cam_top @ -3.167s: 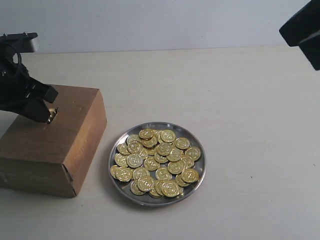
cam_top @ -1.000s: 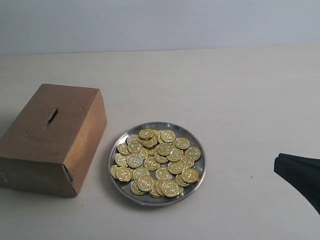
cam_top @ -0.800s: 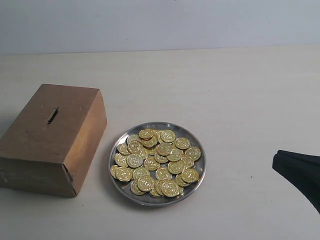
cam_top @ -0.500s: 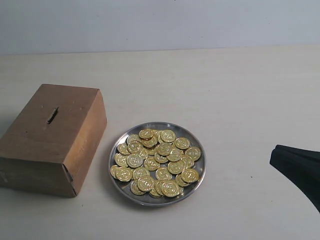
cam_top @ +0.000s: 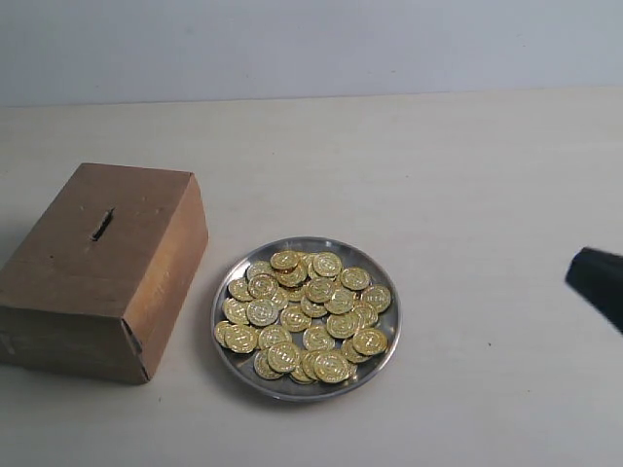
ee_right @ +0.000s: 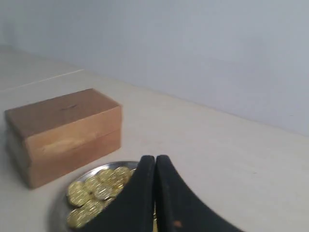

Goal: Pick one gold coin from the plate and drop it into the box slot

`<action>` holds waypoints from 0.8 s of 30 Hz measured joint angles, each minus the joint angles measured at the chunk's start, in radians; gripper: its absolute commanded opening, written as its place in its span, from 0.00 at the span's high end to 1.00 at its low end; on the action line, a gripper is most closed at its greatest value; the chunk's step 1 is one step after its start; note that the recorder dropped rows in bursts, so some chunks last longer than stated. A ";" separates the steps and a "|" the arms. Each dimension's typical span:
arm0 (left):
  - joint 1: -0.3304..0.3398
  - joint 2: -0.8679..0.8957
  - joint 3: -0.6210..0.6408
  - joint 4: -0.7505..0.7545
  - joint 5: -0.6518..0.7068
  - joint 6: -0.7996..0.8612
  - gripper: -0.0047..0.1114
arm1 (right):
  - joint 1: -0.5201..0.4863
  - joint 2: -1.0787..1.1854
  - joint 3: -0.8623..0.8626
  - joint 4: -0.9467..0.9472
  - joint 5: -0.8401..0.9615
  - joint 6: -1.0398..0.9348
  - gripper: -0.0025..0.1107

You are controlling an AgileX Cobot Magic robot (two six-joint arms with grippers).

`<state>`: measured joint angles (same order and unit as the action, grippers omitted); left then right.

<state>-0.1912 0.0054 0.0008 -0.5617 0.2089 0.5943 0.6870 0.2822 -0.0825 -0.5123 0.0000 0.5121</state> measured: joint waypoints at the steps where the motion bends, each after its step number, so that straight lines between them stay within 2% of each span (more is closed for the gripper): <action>1: 0.000 0.000 0.000 0.000 0.000 0.000 0.96 | -0.056 -0.030 0.000 0.011 0.000 0.000 0.98; 6: 0.000 0.000 0.000 0.000 0.000 0.000 0.96 | -0.281 -0.133 0.000 0.048 0.025 0.000 0.98; 10: 0.000 0.000 0.000 0.000 0.000 0.000 0.96 | -0.425 -0.210 0.000 0.109 0.122 -0.002 0.98; 14: 0.000 0.000 0.000 0.000 0.000 0.000 0.96 | -0.512 -0.255 0.000 0.150 0.215 -0.002 0.98; 19: 0.000 0.000 0.000 0.000 0.000 0.000 0.96 | -0.602 -0.276 0.000 0.166 0.247 -0.024 0.98; 24: 0.000 0.000 0.000 0.000 0.000 0.000 0.96 | -0.627 -0.276 0.000 0.169 0.280 -0.064 0.98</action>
<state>-0.1912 0.0054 0.0008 -0.5617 0.2089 0.5943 0.0596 0.0063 -0.0825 -0.3429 0.2803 0.4480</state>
